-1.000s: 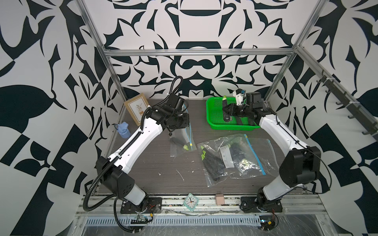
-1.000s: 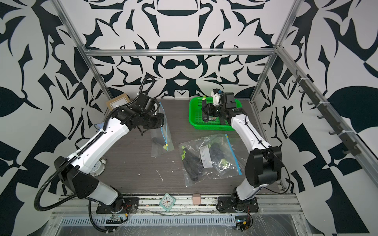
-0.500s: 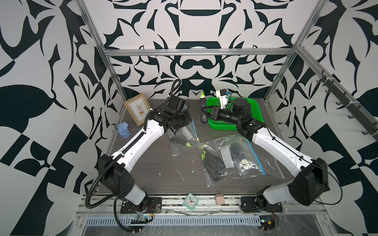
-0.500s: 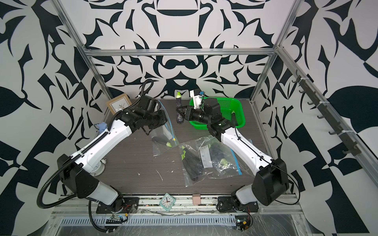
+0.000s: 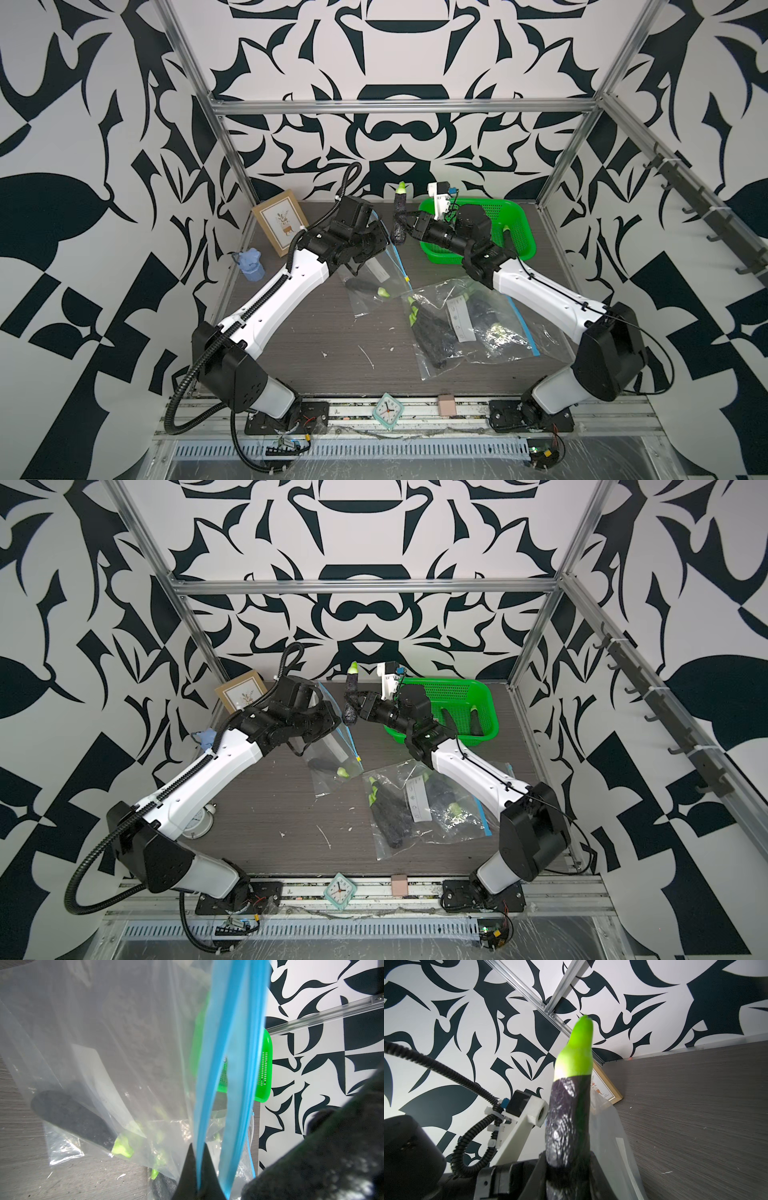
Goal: Place the eggplant in a zip-top bag and seal the zipper
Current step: Place the eggplant in the zipper food storage bag.
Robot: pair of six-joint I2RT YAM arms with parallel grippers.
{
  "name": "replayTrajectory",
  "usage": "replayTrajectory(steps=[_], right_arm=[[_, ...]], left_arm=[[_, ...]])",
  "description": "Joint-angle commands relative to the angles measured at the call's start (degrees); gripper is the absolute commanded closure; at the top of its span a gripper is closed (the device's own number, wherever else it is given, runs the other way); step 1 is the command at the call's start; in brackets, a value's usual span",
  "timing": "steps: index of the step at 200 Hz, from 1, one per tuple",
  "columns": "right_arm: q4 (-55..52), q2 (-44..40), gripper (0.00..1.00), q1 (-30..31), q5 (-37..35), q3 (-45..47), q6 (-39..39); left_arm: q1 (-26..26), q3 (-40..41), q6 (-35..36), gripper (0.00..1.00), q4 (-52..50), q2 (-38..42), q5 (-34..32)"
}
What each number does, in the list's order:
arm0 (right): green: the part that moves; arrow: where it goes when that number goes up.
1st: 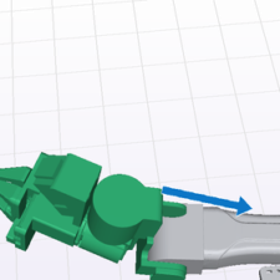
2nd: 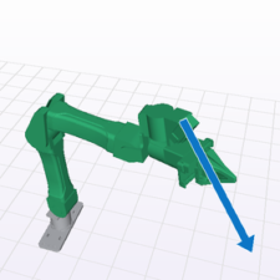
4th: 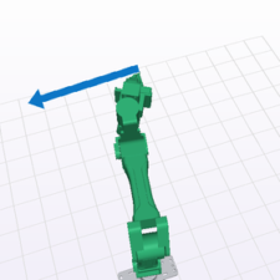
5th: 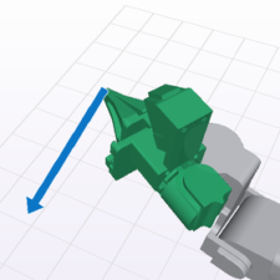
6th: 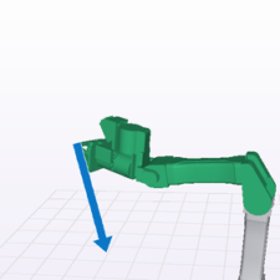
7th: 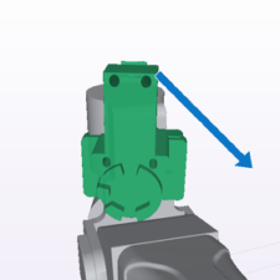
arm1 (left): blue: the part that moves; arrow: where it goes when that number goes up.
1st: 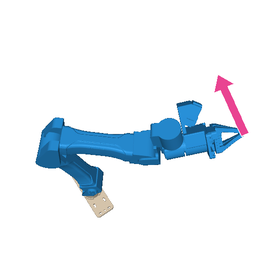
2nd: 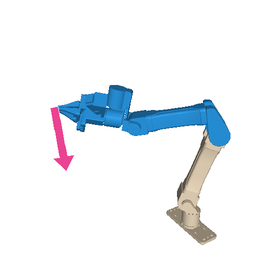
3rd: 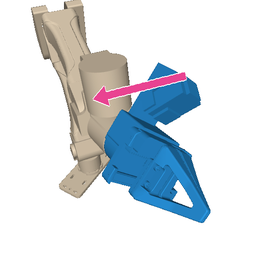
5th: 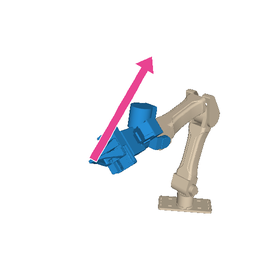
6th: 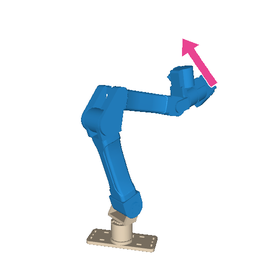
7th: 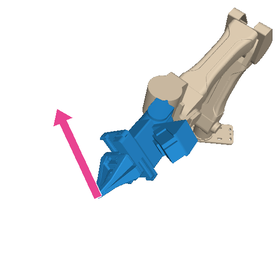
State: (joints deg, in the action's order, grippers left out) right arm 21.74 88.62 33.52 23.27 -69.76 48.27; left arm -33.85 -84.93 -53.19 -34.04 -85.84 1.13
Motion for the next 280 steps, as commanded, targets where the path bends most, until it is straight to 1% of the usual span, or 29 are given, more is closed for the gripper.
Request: replayTrajectory(steps=[1,43,92,124,152,185,195,233,265,280], right_arm=[[5.33,-0.97,0.97,1.12,-1.62,-0.07,1.26],[5.14,-0.06,0.98,2.05,-3.29,1.13,0.53],[2.12,0.92,0.98,2.25,-7.86,2.65,-4.6],[2.96,0.87,0.98,2.36,-9.73,3.85,-5.93],[1.82,-0.43,0.96,3.65,-13.7,4.51,-9.69],[2.41,-1.4,0.94,7.04,-20.74,5.69,-15.64],[2.42,-1.38,0.92,8.36,-23.12,5.94,-17.65],[3.54,-2.4,0.82,9.63,-25.02,7.58,-20.04],[1.03,-5.2,0.68,9.57,-24.94,7.88,-21.59],[-1.11,-6.33,0.59,9.55,-24.18,7.34,-22.39]], left_arm=[[0.26,0.77,-1.14,1.0,1.07,1.82,0.29],[0.72,0.84,-0.87,1.0,1.44,2.15,0.63],[0.91,0.29,0.12,1.0,1.3,2.78,1.75],[0.89,-0.28,0.76,1.0,0.9,2.92,2.48],[0.89,-0.46,1.09,1.0,0.92,2.97,2.89],[0.89,-1.42,1.43,1.0,1.04,2.69,3.79],[0.93,-1.86,1.76,1.0,0.74,2.4,4.06],[0.98,-2.05,2.72,1.0,-0.06,2.4,3.47],[1.58,-1.74,3.02,1.0,-0.06,2.52,3.64],[1.89,-1.86,3.31,1.0,-0.06,2.39,3.88]])
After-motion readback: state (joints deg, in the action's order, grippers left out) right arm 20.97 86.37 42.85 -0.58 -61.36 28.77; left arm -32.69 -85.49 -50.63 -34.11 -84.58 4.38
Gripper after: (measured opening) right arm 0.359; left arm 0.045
